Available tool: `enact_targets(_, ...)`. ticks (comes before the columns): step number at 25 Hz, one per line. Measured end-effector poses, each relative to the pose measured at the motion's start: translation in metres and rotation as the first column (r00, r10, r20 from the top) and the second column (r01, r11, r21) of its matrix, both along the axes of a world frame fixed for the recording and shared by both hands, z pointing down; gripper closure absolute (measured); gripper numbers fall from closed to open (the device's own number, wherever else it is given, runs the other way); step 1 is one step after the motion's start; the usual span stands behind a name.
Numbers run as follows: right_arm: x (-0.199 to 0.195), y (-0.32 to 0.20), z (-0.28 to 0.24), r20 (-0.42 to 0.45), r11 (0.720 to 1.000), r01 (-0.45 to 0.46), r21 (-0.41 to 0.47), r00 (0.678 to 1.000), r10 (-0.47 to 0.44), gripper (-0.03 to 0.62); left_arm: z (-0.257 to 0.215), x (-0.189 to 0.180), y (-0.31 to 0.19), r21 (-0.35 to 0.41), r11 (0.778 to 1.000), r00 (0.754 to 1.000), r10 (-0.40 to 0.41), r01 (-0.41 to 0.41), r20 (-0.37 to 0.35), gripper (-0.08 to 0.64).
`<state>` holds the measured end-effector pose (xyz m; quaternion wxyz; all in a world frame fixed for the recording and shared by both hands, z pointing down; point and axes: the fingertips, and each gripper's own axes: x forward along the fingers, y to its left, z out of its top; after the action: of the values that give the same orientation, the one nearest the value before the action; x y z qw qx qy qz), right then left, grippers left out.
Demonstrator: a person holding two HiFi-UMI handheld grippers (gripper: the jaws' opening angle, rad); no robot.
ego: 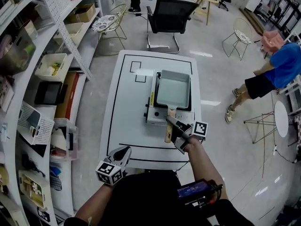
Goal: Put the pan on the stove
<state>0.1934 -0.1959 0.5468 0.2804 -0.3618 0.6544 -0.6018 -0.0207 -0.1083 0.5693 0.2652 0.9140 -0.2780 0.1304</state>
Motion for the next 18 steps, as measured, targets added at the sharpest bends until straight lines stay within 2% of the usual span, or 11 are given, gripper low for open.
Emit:
enact_targets(7, 0.012, -0.012, 0.0, 0.025, 1.0, 0.006, 0.006, 1.0, -0.007, 0.452, 0.004, -0.001, -0.005, -0.033, 0.998, 0.999, -0.049, 0.049, 0.019, 0.551)
enact_targets(18, 0.018, -0.012, 0.002, 0.063, 0.999, 0.041, 0.001, 0.997, -0.041, 0.451, 0.002, 0.011, 0.001, -0.032, 0.997, 0.997, -0.065, 0.066, 0.035, 0.551)
